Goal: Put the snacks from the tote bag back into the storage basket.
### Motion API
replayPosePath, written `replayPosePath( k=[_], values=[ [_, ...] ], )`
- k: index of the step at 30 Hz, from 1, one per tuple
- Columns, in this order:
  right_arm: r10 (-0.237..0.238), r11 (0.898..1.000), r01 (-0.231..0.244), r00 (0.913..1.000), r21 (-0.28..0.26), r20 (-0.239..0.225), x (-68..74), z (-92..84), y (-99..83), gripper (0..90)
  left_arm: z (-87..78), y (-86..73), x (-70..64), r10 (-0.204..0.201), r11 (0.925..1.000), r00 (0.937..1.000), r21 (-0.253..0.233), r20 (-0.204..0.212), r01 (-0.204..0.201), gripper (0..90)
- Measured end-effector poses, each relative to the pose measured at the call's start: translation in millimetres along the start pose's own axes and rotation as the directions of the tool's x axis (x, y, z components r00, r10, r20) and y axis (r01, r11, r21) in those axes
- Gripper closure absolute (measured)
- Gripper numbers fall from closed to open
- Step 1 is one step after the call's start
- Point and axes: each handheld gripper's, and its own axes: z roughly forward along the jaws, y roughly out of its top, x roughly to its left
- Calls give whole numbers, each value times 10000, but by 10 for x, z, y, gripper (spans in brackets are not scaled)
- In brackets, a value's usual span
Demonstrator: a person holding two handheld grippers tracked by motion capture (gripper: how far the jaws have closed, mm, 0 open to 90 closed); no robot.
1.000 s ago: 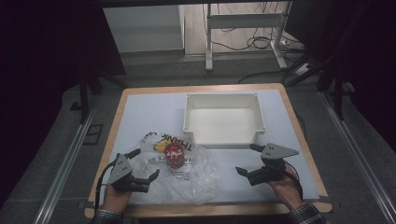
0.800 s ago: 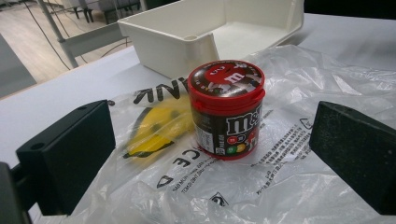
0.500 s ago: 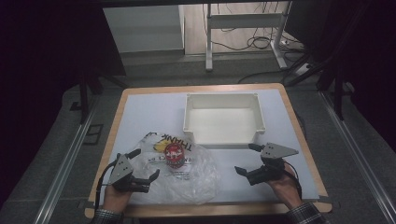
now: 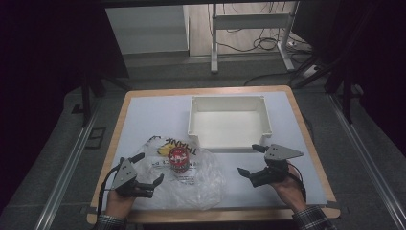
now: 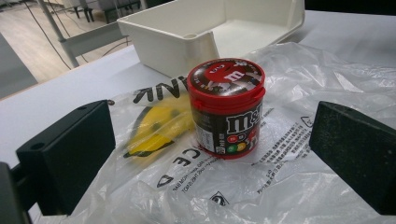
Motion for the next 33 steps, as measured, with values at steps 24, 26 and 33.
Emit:
replayPosePath(
  k=[24,26,33],
  values=[
    [-144,9999,142,9991,-52,-410,55,194,63,8,10,-1,-6,37,10000,10000,63,-6,-36,1],
    [-183,9998,183,9990,-14,-405,55,212,75,8,10,-1,-7,35,10000,10000,62,-5,-35,1],
    [-197,9998,194,9992,-80,-337,41,242,84,8,13,-2,-6,35,10000,10000,72,3,-35,2]
  ],
)
